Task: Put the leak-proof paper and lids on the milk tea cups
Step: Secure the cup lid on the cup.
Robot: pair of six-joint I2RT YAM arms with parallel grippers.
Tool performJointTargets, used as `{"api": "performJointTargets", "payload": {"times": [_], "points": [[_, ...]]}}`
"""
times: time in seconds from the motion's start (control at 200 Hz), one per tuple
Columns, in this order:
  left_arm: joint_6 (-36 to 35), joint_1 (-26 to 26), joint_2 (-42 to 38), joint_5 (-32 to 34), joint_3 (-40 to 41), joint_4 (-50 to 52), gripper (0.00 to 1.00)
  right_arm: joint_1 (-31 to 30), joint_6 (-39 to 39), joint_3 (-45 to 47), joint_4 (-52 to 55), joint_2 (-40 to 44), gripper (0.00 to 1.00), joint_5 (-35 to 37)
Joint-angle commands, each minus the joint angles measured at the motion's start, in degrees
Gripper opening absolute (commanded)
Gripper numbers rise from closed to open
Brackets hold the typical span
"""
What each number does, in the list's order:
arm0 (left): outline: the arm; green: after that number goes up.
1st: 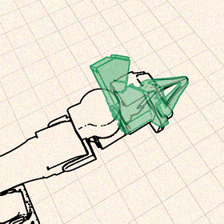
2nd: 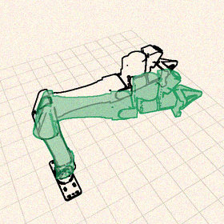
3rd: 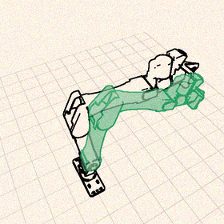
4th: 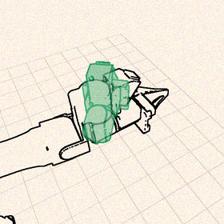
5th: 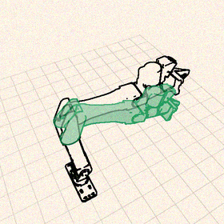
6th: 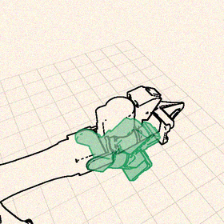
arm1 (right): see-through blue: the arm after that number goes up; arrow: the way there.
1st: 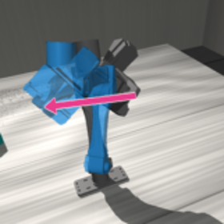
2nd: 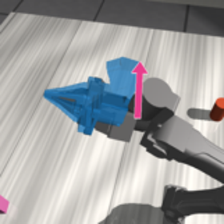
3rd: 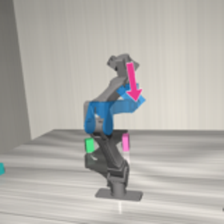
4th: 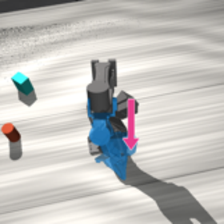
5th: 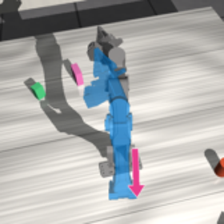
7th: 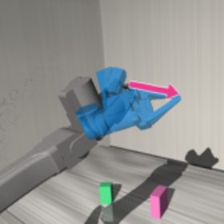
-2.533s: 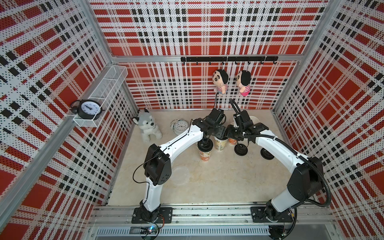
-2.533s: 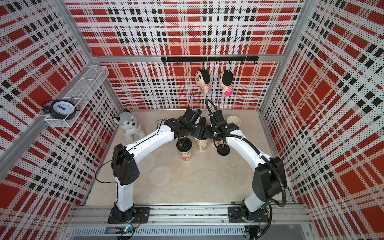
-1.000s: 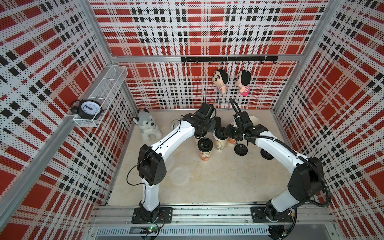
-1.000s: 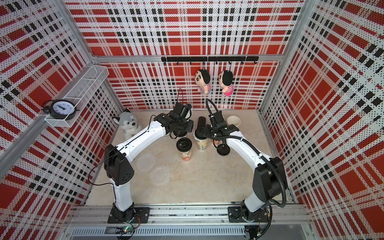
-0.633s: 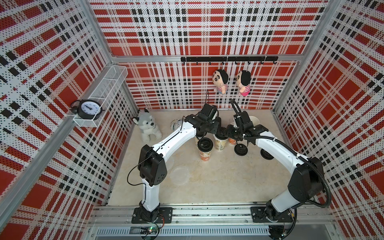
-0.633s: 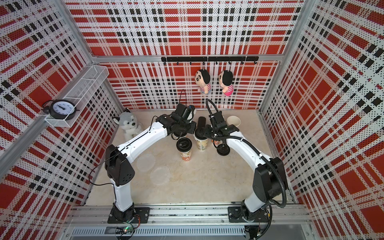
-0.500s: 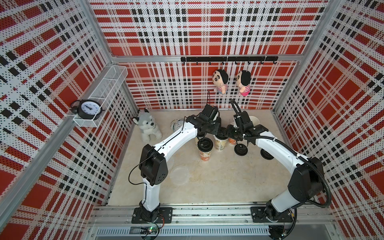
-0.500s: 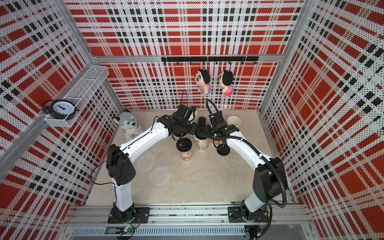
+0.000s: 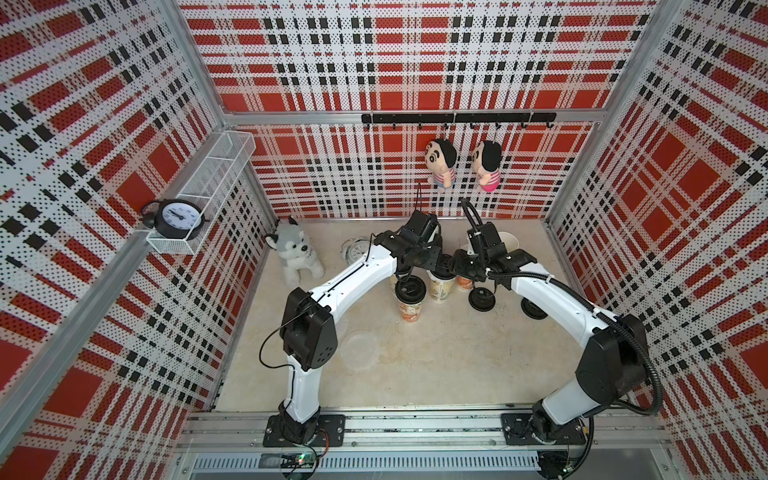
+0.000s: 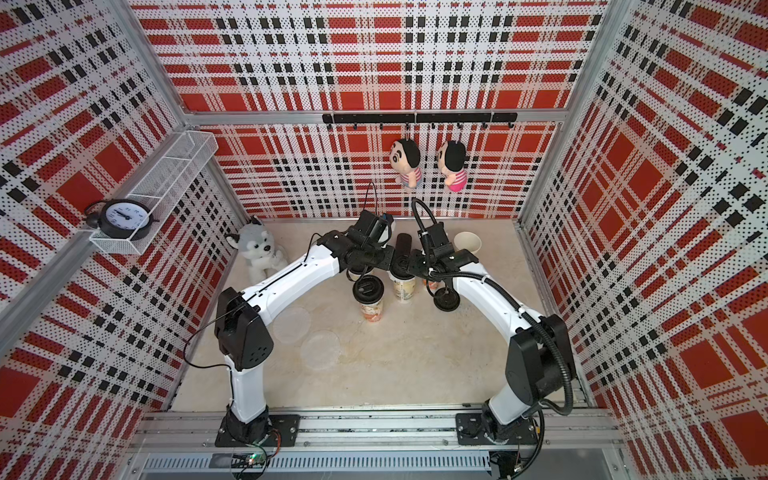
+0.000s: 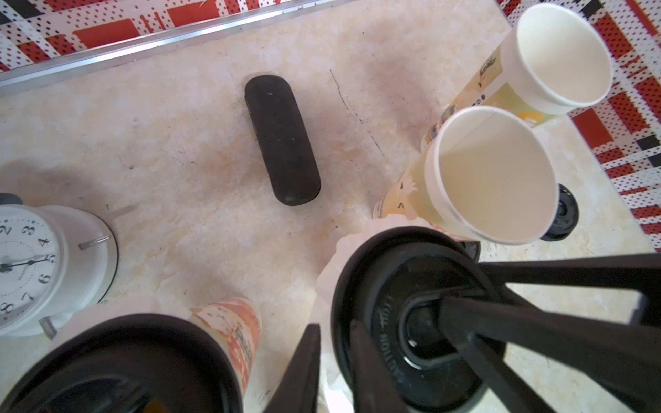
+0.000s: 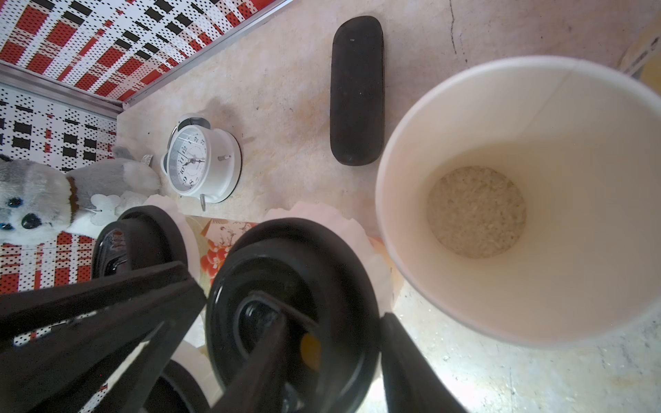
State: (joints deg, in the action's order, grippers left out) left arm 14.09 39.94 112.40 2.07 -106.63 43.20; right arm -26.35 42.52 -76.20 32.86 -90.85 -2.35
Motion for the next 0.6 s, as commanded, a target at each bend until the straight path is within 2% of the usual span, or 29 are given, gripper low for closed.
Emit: {"api": "performJointTargets", "payload": {"times": [0.0,0.13,0.596], "points": [[0.31,-0.22,0.46,1.39,0.34,1.79,0.22,-0.31,-0.21,2.73,5.9,-1.81,0.44,1.13],[0.45,-0.3,0.47,0.67,-0.33,1.72,0.26,-0.29,-0.23,2.77,5.73,-1.88,0.44,0.97],[0.19,0.53,1.16,-0.91,1.31,1.62,0.27,-0.29,-0.27,2.91,5.89,-1.88,0.44,0.87]]}}
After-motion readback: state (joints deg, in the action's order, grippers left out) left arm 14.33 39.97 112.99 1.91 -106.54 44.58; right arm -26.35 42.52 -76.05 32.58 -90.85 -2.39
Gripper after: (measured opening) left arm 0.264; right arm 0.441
